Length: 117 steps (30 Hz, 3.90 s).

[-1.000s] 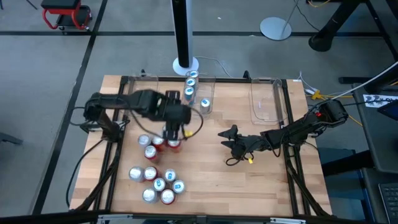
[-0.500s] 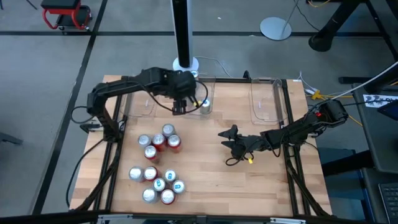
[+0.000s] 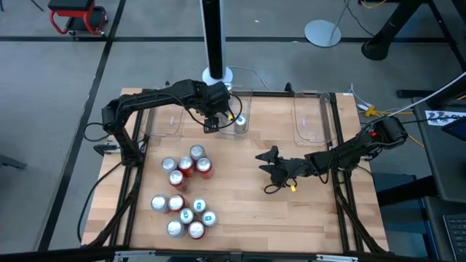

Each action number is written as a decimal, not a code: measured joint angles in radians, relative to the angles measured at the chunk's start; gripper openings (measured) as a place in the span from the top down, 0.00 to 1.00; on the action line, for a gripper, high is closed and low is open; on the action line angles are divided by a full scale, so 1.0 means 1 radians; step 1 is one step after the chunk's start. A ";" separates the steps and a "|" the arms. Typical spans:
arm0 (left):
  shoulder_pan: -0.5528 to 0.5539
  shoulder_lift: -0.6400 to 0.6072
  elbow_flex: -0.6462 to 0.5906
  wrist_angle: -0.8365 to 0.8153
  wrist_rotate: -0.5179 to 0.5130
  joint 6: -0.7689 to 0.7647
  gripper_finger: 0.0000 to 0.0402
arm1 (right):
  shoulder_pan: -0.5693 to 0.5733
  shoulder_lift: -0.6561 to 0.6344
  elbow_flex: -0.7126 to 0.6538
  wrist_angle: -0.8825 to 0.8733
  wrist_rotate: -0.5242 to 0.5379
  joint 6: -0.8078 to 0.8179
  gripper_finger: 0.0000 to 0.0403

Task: Sort soda cans
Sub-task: Put the blue soda can into the middle transparent bin

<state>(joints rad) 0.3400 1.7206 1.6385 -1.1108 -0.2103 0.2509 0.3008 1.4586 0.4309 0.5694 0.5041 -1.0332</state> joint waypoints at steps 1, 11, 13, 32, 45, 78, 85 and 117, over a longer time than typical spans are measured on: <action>0.004 0.000 -0.009 0.006 0.001 0.001 0.41 | 0.000 0.000 0.000 0.000 0.000 0.000 0.23; 0.026 0.007 -0.084 0.102 0.034 0.022 0.41 | 0.000 0.000 0.000 0.001 0.009 -0.008 0.23; 0.030 0.008 -0.098 0.101 0.034 0.022 0.41 | 0.000 0.000 0.000 0.000 0.009 -0.008 0.23; 0.029 0.012 -0.193 0.216 0.042 0.085 0.35 | 0.000 0.000 0.000 0.002 0.009 -0.013 0.23; 0.029 0.032 -0.193 0.236 0.034 0.090 0.31 | 0.000 0.000 0.000 -0.005 0.009 -0.012 0.23; -0.291 -0.368 -0.133 -0.117 -0.024 -0.361 0.31 | 0.000 0.000 0.000 0.006 0.027 -0.020 0.23; -0.494 -0.426 -0.207 -0.097 -0.024 -0.551 0.31 | 0.000 0.000 0.000 0.009 0.027 -0.022 0.23; -0.867 -0.320 -0.325 0.037 -0.078 -1.007 0.31 | 0.000 0.000 0.000 0.010 0.027 -0.072 0.23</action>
<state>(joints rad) -0.5274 1.4006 1.3136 -1.0733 -0.2887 -0.7564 0.3008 1.4586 0.4309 0.5794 0.5312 -1.1050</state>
